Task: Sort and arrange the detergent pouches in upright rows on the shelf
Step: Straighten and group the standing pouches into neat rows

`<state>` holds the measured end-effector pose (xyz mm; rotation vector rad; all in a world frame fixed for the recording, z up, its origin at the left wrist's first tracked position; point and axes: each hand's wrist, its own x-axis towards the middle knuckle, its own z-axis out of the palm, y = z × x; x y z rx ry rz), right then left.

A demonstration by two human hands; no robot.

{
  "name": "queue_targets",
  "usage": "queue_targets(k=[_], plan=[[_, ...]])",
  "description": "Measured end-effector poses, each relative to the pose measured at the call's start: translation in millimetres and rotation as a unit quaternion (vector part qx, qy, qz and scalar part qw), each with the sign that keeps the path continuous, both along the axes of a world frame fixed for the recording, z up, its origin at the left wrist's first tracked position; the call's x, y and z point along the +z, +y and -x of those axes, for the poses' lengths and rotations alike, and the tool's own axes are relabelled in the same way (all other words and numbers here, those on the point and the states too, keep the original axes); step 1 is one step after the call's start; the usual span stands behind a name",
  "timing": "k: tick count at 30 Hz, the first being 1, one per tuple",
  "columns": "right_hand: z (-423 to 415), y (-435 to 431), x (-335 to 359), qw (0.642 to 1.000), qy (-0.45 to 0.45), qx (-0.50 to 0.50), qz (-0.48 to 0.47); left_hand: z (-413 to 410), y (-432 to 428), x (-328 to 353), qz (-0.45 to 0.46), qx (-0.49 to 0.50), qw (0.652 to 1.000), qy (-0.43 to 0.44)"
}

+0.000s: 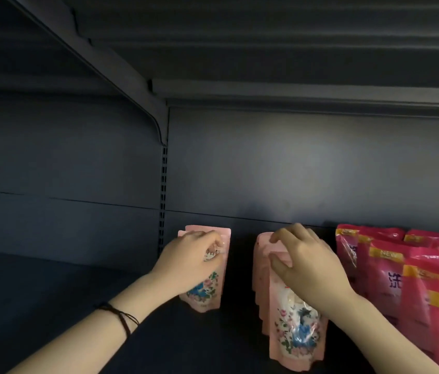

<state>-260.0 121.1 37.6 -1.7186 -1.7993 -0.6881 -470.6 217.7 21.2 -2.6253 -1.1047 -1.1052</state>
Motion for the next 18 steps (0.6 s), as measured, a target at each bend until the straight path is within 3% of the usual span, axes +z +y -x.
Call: queue_targets(k=[4, 9, 13, 18], plan=[[37.7, 29.4, 13.2, 0.996, -0.083, 0.009, 0.04, 45.1, 33.4, 7.0, -0.107, 0.053, 0.986, 0.12], [66.2, 77.2, 18.3, 0.982, -0.156, -0.052, 0.09, 83.5, 83.1, 18.4, -0.187, 0.134, 0.942, 0.244], [73.5, 107.5, 26.3, 0.978, -0.131, -0.089, 0.138, 87.4, 114.4, 27.5, -0.165, 0.084, 0.956, 0.227], [74.7, 131.0, 38.1, 0.967, -0.067, -0.105, 0.223, 59.2, 137.2, 33.7, -0.011, -0.03, 0.98, 0.198]])
